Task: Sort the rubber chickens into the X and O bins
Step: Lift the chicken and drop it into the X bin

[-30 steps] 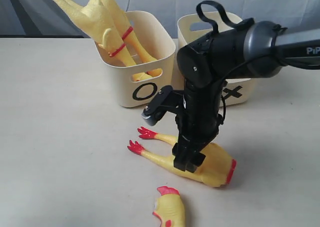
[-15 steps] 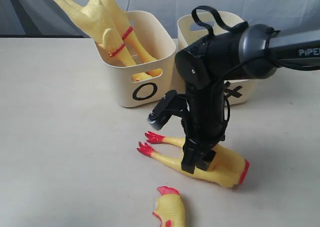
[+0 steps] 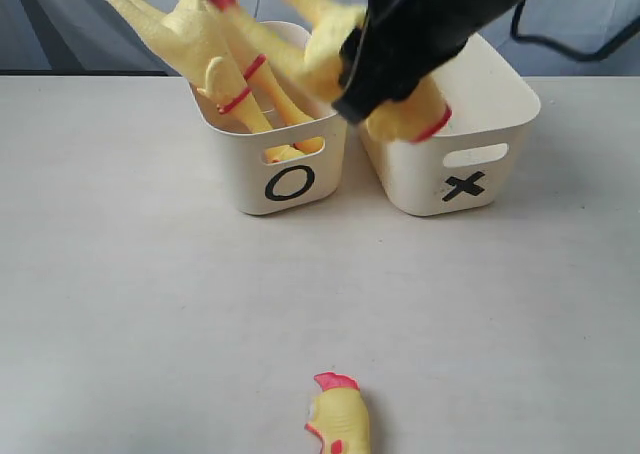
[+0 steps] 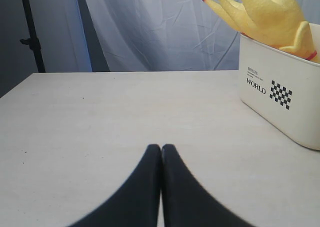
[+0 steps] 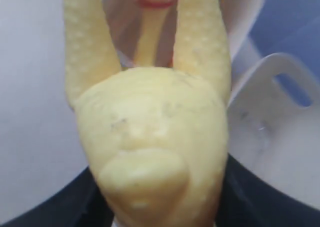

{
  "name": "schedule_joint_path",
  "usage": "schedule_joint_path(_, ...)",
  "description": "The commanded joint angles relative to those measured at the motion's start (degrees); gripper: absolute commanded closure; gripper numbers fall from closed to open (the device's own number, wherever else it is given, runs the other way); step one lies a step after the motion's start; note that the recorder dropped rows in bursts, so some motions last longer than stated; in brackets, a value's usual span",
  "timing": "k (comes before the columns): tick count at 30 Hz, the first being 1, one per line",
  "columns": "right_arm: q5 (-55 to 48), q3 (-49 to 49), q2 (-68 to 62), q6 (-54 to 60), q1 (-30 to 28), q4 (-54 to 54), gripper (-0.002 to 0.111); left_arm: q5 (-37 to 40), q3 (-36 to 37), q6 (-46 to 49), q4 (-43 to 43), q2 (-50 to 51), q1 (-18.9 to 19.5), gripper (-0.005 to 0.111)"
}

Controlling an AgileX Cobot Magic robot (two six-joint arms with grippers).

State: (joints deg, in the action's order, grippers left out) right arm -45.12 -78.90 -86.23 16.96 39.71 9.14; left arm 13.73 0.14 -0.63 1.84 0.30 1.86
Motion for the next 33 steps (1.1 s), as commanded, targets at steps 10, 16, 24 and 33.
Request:
schedule_joint_path(10,31.50,-0.26,-11.59,-26.47,-18.20,5.11,0.109,0.00,-0.14,-0.23,0.06,-0.30,-0.20,0.107)
schedule_joint_path(16,36.18,-0.26,-16.25,-27.69,-19.08,3.16,0.109,0.00,-0.14,-0.23,0.06,-0.30,-0.20,0.107)
schedule_joint_path(24,30.50,-0.26,-17.33,-27.69,-19.74,0.90,0.076,0.00,-0.14,-0.23,0.06,-0.30,-0.20,0.107)
schedule_joint_path(33,17.58,-0.26,-15.77,-23.96,-20.42,2.32,0.038,0.00,-0.14,-0.23,0.15,-0.30,-0.20,0.107)
